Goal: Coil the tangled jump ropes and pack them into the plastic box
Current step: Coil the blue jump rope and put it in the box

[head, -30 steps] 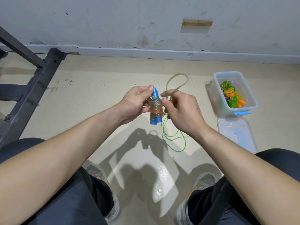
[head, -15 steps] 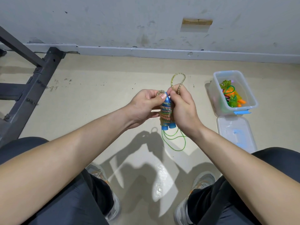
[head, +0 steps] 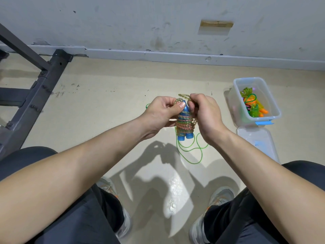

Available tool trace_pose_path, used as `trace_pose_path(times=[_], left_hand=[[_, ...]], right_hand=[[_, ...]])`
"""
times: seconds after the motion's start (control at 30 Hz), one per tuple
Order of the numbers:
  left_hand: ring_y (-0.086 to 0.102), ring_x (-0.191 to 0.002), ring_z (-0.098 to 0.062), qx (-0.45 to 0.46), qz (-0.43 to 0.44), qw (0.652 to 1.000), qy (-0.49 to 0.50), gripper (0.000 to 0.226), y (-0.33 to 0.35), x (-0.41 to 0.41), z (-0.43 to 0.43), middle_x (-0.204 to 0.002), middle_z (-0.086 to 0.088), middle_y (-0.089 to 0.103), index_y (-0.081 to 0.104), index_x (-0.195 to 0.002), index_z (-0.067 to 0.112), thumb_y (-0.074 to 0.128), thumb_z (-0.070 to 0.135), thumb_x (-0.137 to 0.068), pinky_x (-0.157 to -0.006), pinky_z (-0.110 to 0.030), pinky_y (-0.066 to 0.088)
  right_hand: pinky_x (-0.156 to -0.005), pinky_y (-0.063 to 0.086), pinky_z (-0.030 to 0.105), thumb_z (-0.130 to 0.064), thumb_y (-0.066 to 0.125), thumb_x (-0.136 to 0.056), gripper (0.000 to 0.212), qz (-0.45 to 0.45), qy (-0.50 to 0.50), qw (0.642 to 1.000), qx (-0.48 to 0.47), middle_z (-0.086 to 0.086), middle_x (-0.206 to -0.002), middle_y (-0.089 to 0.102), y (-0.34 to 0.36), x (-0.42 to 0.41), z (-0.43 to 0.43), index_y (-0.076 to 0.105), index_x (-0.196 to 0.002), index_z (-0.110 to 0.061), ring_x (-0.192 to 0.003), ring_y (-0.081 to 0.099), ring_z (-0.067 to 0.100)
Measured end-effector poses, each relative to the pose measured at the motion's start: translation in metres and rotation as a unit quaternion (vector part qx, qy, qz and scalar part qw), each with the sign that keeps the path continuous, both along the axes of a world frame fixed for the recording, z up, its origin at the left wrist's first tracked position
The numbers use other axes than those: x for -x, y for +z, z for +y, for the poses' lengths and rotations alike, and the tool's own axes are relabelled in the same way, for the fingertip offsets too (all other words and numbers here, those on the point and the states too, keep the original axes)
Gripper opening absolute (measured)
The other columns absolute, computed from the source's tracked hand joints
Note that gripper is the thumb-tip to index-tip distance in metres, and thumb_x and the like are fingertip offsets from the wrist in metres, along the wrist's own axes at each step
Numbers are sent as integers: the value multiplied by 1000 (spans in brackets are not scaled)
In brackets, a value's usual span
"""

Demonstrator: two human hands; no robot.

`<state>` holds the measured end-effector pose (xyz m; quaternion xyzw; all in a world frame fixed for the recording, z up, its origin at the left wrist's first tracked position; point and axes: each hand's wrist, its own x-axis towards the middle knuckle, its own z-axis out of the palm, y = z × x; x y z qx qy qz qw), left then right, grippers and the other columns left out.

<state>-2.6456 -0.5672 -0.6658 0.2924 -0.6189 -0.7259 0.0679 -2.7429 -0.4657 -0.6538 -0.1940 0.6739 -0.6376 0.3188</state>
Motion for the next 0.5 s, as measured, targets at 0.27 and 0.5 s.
trace_pose_path(times=[0.27,0.5], left_hand=[[68,-72,-8,-14,-8,999,33,16,-3,-2,-10,-79,5,68,65,-96,14,54,22,-104,-68,-24,56],[67,-77,-11,-39,-10,999,10,19,0,-2,-6,-84,2,68,69,-101,15,51,21,-105,-73,-28,60]], right_hand=[[-58,36,12,-19,46,-105,19,276,62,955,-84,-13,-65,55,-9,-1,8,64,-107,-15,-61,51,-3],[-78,46,28,-25,46,-104,29,411,86,902,-99,-3,-99,73,-13,3,8,65,-125,-19,-90,65,19]])
